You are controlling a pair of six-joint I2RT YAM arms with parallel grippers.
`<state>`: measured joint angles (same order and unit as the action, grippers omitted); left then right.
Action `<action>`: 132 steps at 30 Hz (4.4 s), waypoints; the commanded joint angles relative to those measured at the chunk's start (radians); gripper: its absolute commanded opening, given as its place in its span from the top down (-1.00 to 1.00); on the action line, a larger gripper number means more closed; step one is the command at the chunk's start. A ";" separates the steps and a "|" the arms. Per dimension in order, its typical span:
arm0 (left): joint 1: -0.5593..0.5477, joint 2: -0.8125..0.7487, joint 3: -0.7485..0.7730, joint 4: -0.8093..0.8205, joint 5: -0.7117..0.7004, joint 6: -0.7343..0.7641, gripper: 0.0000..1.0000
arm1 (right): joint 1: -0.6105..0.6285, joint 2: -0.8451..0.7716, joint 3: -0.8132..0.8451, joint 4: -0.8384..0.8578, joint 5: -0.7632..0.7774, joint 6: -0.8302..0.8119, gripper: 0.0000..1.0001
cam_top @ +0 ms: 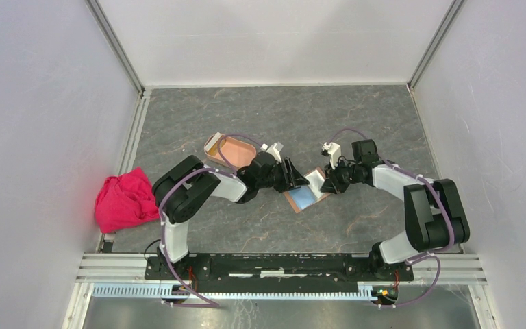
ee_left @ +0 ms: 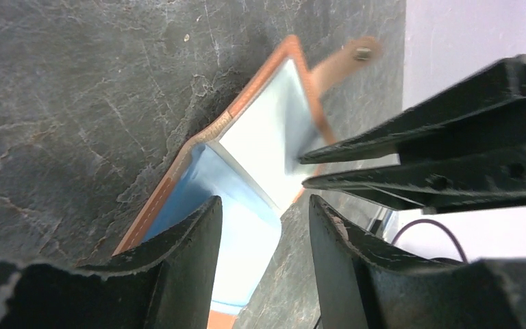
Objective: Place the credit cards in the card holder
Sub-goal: Turn over the card slot in the card holder.
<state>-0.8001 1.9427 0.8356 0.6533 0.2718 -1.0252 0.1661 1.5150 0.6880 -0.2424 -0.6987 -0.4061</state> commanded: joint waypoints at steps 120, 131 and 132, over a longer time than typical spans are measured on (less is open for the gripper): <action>-0.083 -0.104 0.261 -0.409 -0.102 0.264 -0.09 | -0.010 -0.210 0.036 -0.126 -0.361 -0.223 0.48; -0.083 -0.115 0.251 -0.361 -0.083 0.246 -0.09 | -0.024 -0.264 0.033 -0.138 -0.359 -0.245 0.48; -0.083 -0.114 0.250 -0.356 -0.082 0.243 -0.08 | -0.026 -0.268 0.033 -0.138 -0.361 -0.245 0.47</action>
<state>-0.8787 1.8484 1.0657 0.2409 0.1680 -0.8097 0.1505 1.2781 0.6998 -0.3798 -1.0317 -0.6266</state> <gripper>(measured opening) 0.545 0.259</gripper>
